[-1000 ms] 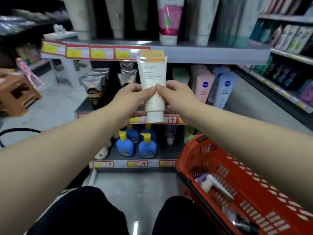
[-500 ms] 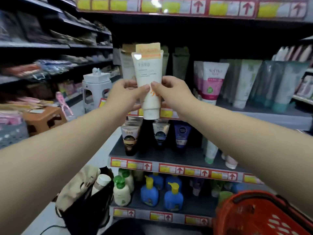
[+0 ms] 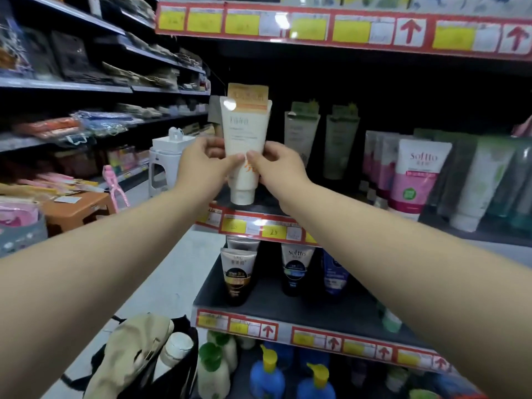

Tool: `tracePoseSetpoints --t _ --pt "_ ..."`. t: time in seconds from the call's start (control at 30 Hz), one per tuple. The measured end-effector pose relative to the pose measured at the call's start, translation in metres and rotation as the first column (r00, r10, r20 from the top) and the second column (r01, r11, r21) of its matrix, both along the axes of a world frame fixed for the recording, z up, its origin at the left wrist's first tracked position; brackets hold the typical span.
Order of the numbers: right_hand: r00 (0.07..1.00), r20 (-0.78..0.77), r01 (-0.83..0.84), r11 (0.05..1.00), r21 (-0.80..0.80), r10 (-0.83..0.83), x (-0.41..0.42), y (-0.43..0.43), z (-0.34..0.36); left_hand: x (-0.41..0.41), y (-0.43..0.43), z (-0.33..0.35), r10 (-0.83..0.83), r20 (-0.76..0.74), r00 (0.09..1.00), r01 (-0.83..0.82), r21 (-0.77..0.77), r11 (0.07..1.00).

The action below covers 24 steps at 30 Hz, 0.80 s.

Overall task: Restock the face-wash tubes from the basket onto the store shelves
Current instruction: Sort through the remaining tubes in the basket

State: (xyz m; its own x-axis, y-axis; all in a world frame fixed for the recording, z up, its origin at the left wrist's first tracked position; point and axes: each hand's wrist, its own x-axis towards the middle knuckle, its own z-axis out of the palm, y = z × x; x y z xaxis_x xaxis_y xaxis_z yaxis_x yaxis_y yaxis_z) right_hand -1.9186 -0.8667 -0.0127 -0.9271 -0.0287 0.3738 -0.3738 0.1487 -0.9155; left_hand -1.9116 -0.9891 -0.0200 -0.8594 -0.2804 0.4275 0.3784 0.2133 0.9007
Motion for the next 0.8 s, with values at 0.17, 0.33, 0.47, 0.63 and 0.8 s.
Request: tracePoseSetpoints --t 0.17,0.33,0.47,0.63,0.8 --pt "0.998 0.012 0.055 0.998 0.039 -0.056 -0.015 -0.011 -0.009 -0.014 -0.011 -0.009 0.018 0.013 1.000 -0.018 -0.062 0.998" --pt "0.995 0.044 0.081 0.993 0.084 -0.085 -0.022 -0.012 -0.023 -0.020 -0.019 -0.020 -0.017 0.043 0.999 0.020 -0.080 0.997" --pt "0.994 0.017 0.103 0.961 0.255 -0.111 -0.016 -0.010 -0.022 -0.009 -0.018 -0.020 0.015 0.046 0.999 -0.004 -0.223 0.975" --pt "0.987 -0.124 0.154 0.838 0.524 -0.103 0.015 0.008 -0.018 0.027 -0.011 -0.021 0.171 -0.015 0.985 -0.152 -0.537 0.830" --pt "0.967 -0.256 0.223 0.504 0.834 -0.004 0.056 0.059 -0.018 0.074 0.016 -0.014 0.094 -0.002 0.996 -0.050 -0.860 0.508"
